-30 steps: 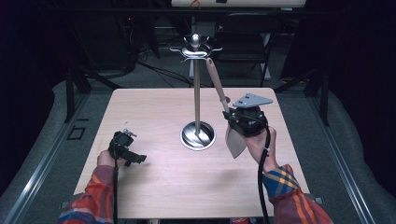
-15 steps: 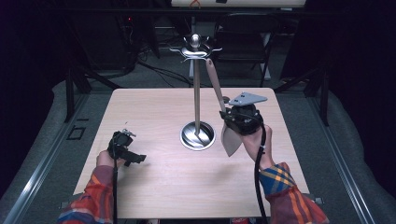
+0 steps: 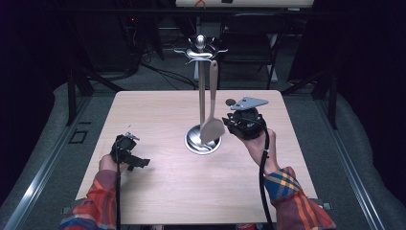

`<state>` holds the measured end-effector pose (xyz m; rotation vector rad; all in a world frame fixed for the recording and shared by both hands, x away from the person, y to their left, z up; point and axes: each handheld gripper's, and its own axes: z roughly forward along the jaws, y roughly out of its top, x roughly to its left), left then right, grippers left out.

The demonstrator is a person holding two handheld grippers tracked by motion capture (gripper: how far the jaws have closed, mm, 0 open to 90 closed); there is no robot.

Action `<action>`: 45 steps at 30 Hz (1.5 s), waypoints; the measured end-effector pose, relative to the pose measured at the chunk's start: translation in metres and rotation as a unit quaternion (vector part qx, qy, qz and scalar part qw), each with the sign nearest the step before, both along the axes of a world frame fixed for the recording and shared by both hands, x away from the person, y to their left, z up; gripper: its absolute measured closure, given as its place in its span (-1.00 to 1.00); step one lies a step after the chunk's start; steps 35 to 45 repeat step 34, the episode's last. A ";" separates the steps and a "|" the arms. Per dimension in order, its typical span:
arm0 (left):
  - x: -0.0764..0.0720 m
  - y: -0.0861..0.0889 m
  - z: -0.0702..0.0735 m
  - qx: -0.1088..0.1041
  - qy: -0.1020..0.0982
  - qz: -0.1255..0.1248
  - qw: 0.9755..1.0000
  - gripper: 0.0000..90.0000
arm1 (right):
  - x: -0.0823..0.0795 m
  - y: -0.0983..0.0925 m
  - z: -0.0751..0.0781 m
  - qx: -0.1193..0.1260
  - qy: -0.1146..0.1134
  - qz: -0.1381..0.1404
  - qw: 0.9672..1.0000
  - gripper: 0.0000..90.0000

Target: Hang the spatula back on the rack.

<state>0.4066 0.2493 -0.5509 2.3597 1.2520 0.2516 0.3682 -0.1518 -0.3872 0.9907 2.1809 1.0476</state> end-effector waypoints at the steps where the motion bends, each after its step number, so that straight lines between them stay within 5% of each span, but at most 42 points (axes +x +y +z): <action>1: 0.000 0.000 0.000 0.000 0.001 0.000 1.000 -0.98 | 0.000 0.000 -0.001 0.003 0.001 0.000 1.000 0.65; 9: 0.000 0.000 0.000 -0.001 0.001 -0.001 1.000 -0.98 | -0.001 -0.010 -0.008 -0.015 0.017 -0.005 1.000 0.60; 15: 0.000 0.000 0.001 -0.001 0.000 -0.001 1.000 -0.98 | -0.002 -0.025 -0.015 -0.028 0.052 0.007 0.998 0.51; 18: 0.000 0.000 0.001 -0.002 0.000 -0.001 1.000 -0.98 | -0.005 -0.032 -0.017 -0.054 0.073 -0.004 0.996 0.38; 21: 0.000 0.000 0.001 -0.003 -0.002 -0.002 1.000 -0.98 | -0.005 -0.036 -0.027 -0.033 0.066 -0.004 0.997 -0.01; 25: 0.000 0.001 0.001 -0.005 -0.003 -0.001 1.000 -0.98 | -0.009 -0.041 -0.038 -0.048 0.097 -0.001 0.994 -0.56; 28: 0.000 0.001 0.001 -0.005 -0.002 -0.001 1.000 -0.98 | -0.014 -0.046 -0.053 -0.065 0.129 0.007 0.990 -0.71; 30: 0.001 0.000 0.001 -0.006 -0.003 0.000 1.000 -0.98 | -0.017 -0.049 -0.065 -0.080 0.151 0.014 0.985 -0.86; 34: 0.002 -0.001 0.002 -0.005 -0.004 -0.003 1.000 -0.99 | -0.026 -0.060 -0.099 -0.116 0.209 0.016 0.971 -0.99; 45: 0.002 -0.001 0.002 -0.005 -0.004 -0.003 1.000 -0.99 | -0.026 -0.060 -0.099 -0.116 0.209 0.016 0.971 -0.99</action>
